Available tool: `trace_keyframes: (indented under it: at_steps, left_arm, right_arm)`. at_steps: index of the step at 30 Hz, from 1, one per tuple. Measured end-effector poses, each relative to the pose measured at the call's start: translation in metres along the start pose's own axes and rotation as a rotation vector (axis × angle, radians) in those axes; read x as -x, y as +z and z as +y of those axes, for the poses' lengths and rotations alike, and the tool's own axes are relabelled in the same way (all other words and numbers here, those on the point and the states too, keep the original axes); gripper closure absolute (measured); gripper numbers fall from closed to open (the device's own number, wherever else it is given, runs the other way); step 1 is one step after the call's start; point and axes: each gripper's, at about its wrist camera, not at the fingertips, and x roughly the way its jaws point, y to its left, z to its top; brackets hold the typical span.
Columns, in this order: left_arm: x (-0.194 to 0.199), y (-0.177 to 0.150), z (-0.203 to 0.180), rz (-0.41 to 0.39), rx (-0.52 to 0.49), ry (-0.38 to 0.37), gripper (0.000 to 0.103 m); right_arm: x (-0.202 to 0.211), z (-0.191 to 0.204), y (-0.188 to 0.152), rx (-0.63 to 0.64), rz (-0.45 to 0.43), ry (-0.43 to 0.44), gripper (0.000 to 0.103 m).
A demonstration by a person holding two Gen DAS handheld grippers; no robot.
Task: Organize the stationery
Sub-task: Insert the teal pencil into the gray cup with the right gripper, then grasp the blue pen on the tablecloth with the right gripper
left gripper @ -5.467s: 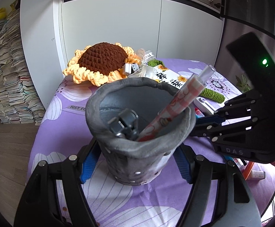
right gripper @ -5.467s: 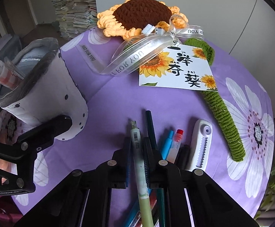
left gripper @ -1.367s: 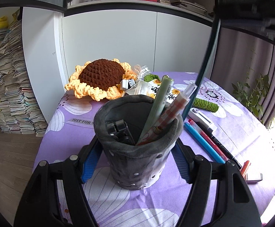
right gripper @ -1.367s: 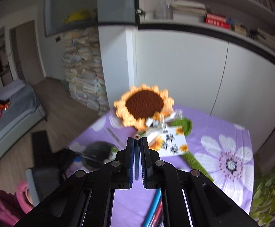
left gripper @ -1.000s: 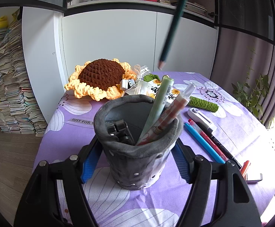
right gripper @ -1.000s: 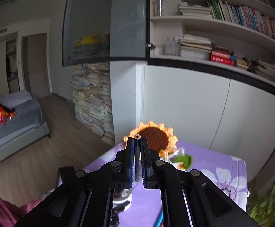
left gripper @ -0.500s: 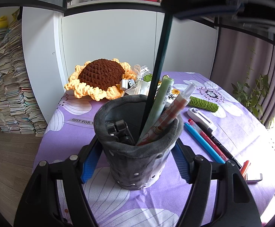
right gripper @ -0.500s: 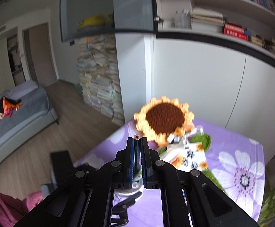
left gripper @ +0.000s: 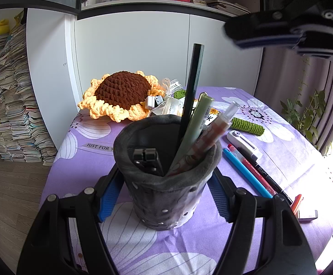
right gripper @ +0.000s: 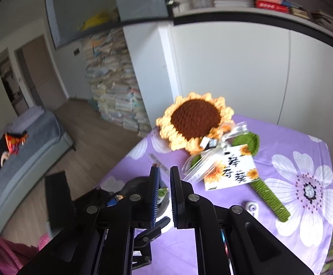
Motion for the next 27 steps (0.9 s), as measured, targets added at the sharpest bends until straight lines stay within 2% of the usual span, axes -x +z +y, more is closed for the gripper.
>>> trace_keyframes:
  at_steps: [4, 7, 10, 15, 20, 27]
  left_arm:
    - [0.0, 0.0, 0.0, 0.0, 0.0, 0.0, 0.033]
    - [0.0, 0.0, 0.0, 0.0, 0.0, 0.0, 0.033]
    - [0.0, 0.0, 0.0, 0.0, 0.0, -0.001, 0.033]
    - [0.0, 0.0, 0.0, 0.0, 0.0, -0.001, 0.032]
    - [0.0, 0.0, 0.0, 0.0, -0.001, 0.0, 0.033]
    - [0.0, 0.0, 0.0, 0.0, 0.0, -0.001, 0.032]
  right_arm:
    - [0.021, -0.015, -0.002, -0.041, -0.051, -0.045, 0.088]
    - [0.015, -0.029, -0.008, -0.075, -0.016, -0.107, 0.063]
    - [-0.011, -0.042, -0.024, -0.079, 0.095, -0.171, 0.063]
    - [-0.042, -0.059, -0.047, -0.093, 0.205, -0.197, 0.063]
    - [-0.059, -0.068, -0.063, -0.102, 0.256, -0.189, 0.063]
    - [-0.08, -0.068, -0.067, -0.113, 0.289, -0.162, 0.063]
